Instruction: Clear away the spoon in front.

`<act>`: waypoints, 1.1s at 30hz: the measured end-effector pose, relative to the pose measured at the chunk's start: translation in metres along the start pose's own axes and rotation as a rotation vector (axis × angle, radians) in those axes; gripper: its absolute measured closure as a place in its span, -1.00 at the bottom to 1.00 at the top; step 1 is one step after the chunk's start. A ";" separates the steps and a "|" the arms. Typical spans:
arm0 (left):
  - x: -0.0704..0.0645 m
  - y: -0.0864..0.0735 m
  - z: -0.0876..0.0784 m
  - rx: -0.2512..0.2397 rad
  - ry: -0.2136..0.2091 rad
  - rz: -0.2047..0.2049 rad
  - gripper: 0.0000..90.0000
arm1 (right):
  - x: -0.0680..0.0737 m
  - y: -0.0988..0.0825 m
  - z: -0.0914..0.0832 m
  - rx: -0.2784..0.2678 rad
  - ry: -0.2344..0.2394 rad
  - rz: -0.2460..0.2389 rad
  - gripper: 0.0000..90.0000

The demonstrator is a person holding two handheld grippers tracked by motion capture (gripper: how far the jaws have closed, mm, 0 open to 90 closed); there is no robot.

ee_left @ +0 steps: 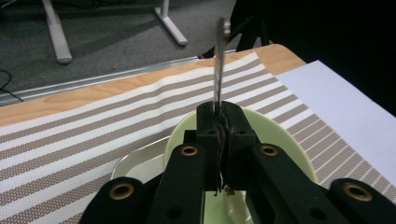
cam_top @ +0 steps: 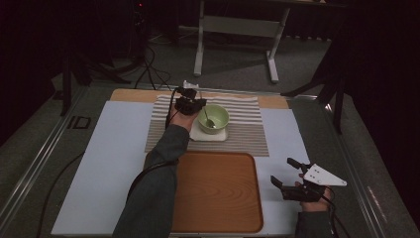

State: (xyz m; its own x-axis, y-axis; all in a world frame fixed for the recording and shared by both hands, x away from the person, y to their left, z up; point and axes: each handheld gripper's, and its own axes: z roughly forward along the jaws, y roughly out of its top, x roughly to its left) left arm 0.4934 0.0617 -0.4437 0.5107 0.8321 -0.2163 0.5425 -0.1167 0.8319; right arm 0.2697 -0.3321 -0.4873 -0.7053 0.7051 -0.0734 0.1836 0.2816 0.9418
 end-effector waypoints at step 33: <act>-0.009 0.011 -0.070 -0.123 -0.027 0.060 1.00 | 0.001 0.000 0.001 0.002 -0.005 -0.006 -0.76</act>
State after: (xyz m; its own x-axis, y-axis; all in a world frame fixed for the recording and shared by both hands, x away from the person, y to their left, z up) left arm 0.4480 0.0910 -0.3965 0.5586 0.8104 -0.1767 0.4256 -0.0971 0.8997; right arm 0.2698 -0.3306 -0.4873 -0.7032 0.7064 -0.0808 0.1807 0.2875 0.9406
